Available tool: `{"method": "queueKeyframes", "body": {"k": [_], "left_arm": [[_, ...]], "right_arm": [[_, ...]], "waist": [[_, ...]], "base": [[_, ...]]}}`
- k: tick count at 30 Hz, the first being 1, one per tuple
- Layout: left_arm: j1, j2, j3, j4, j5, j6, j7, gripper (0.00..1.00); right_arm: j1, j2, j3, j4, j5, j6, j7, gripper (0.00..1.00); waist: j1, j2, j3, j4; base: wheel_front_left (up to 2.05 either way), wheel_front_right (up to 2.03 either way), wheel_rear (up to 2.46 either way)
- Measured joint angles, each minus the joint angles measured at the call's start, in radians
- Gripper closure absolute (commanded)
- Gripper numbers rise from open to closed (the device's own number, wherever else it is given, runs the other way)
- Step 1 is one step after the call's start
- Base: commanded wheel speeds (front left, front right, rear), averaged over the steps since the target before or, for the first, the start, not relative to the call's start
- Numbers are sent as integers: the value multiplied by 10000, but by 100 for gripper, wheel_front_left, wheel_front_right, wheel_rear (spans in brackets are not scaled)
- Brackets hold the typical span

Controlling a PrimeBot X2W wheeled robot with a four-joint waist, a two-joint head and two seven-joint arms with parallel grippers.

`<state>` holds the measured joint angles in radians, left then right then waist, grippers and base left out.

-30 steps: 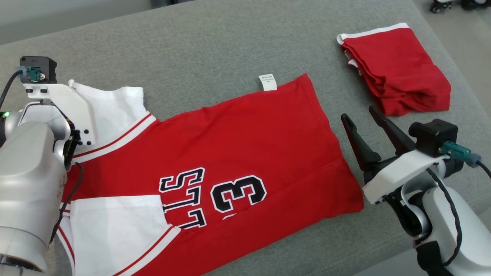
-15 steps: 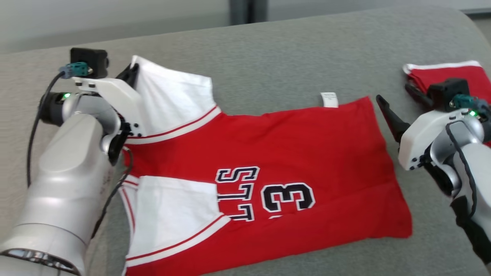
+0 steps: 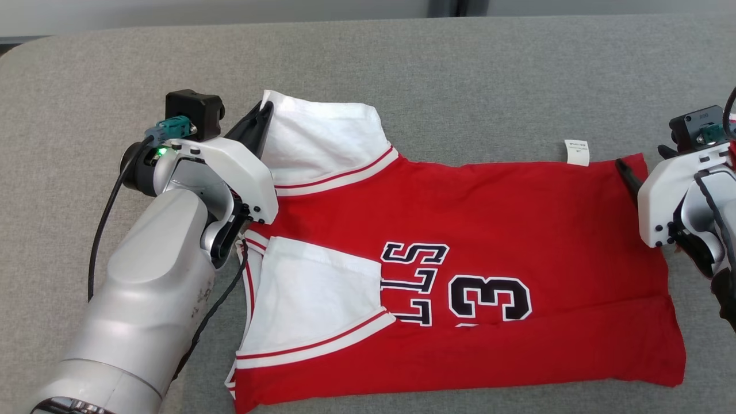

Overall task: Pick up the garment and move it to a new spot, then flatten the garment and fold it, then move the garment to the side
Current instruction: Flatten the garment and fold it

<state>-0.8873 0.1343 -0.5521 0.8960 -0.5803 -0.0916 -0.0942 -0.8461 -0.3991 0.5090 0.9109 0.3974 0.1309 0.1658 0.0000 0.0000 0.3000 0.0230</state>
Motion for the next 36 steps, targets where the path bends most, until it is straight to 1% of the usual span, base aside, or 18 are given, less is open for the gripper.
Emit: {"method": "queueKeyframes", "body": {"k": [6, 12, 13, 14, 15, 17, 18, 19, 24, 28, 31, 32, 36], "left_arm": [[207, 21, -40, -640, -27, 215, 157, 100], [329, 121, -71, -1141, -50, 349, 332, 100], [390, 136, -77, -1208, -79, 376, 349, 100], [430, 161, -88, -1258, -92, 403, 405, 100], [446, 190, -92, -1321, -96, 418, 418, 100], [452, 236, -98, -1453, -105, 453, 474, 100], [479, 261, -100, -1513, -107, 481, 497, 100], [538, 295, -102, -1565, -117, 489, 504, 100], [866, 541, -81, -1996, -121, 614, 385, 100], [1447, 748, 27, -2642, -247, 761, 150, 100], [1974, 982, 17, -3298, -132, 1034, -138, 100], [2429, 1124, 86, -3743, -153, 1197, -263, 100], [3486, 1377, 128, -4784, -293, 1486, -293, 100]], "right_arm": [[-355, 40, 230, 780, 374, 0, 130, 0], [-656, 140, 571, 1127, 853, -2, 228, 0], [-688, 144, 631, 1141, 953, -2, 232, 2], [-719, 142, 711, 1156, 1026, -2, 232, 41], [-746, 142, 792, 1170, 1091, -2, 232, 55], [-798, 161, 949, 1191, 1233, 0, 221, 80], [-823, 182, 1047, 1212, 1304, 0, 217, 96], [-835, 201, 1129, 1227, 1358, 0, 215, 100], [-847, 180, 1467, 1271, 1643, 0, -111, 100], [-706, 58, 1576, 980, 2063, 0, -769, 100], [-314, -113, 1691, 625, 2466, 0, -1296, 100], [17, -263, 1737, 355, 2746, 0, -1634, 100], [708, -589, 1789, -230, 3127, 0, -2213, 100]], "waist": [[1, 0, 223, 168], [0, 0, 388, 260], [1, 0, 404, 270], [0, 0, 419, 276], [0, 0, 430, 276], [0, 0, 433, 263], [0, 0, 423, 250], [0, 0, 406, 231], [0, 0, 218, 88], [0, 0, -19, -12], [0, 0, -239, -46], [0, 0, -415, -53], [0, 0, -822, -66]], "base": [[0, 0, 0], [0, 0, 0], [0, 0, 0], [0, 0, 0], [0, 0, 0], [0, 0, 0], [0, 0, 0], [0, 0, 0], [0, 0, 0], [0, 0, 0], [0, 0, 0], [0, 0, 0], [0, 0, 0]]}}
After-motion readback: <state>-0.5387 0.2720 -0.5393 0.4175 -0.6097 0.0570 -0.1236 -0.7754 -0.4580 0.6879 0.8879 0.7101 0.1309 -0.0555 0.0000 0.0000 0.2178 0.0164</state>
